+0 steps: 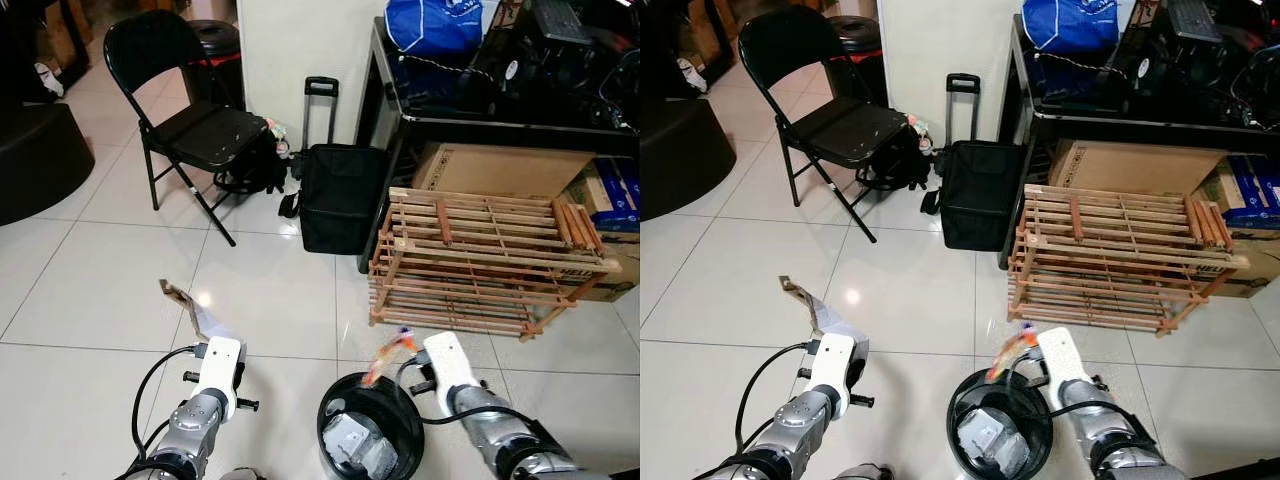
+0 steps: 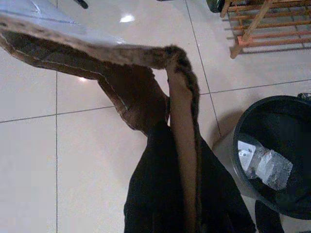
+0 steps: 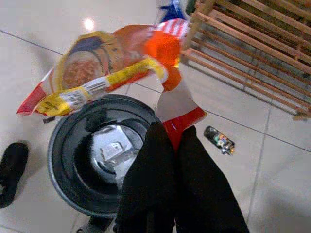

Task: Picking trash to rubbish bin

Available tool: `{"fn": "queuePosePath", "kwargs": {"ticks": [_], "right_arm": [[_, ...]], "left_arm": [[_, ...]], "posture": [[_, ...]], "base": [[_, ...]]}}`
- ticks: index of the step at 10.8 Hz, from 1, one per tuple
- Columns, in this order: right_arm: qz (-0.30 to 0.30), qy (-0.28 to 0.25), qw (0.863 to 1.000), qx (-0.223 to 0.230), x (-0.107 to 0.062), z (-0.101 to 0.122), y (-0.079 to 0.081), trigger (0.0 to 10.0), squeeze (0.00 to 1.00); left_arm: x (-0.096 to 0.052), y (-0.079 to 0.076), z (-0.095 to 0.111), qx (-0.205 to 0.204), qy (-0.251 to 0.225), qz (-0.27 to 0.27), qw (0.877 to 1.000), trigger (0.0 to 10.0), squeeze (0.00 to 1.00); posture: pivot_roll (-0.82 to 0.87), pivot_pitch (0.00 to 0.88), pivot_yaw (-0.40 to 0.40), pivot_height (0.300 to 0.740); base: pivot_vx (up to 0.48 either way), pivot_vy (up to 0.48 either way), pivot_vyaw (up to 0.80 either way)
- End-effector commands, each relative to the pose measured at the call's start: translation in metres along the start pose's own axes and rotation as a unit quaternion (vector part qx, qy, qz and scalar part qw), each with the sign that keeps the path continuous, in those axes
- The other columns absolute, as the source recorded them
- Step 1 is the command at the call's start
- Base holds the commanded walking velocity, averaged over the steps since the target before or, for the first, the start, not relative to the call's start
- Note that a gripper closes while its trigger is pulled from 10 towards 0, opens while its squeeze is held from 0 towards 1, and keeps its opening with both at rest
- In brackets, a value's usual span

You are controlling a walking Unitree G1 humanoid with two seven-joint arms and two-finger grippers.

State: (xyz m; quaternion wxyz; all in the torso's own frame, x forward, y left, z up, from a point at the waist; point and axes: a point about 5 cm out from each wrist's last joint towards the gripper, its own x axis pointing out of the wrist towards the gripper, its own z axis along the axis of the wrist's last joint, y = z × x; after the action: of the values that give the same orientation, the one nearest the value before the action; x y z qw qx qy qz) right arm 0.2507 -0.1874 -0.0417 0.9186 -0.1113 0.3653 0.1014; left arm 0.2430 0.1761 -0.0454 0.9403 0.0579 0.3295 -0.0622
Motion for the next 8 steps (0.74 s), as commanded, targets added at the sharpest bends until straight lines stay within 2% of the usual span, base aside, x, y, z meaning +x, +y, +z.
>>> {"fn": "queuePosePath", "kwargs": {"ticks": [1, 8], "right_arm": [[-0.011, 0.017, 1.000, 0.008, -0.003, -0.009, -0.005, 10.0, 0.00], [-0.021, 0.068, 0.997, 0.029, -0.013, -0.049, 0.001, 10.0, 0.00]], "left_arm": [[-0.001, -0.001, -0.001, 0.010, -0.001, -0.009, 1.000, 10.0, 0.00], [0.000, -0.001, 0.000, 0.013, 0.000, -0.013, 1.000, 10.0, 0.00]], "posture": [[0.12, 0.050, -0.051, 0.740], [0.11, 0.055, -0.043, 0.740]], "base": [[0.000, 0.000, 0.00], [0.000, 0.000, 0.00]]}}
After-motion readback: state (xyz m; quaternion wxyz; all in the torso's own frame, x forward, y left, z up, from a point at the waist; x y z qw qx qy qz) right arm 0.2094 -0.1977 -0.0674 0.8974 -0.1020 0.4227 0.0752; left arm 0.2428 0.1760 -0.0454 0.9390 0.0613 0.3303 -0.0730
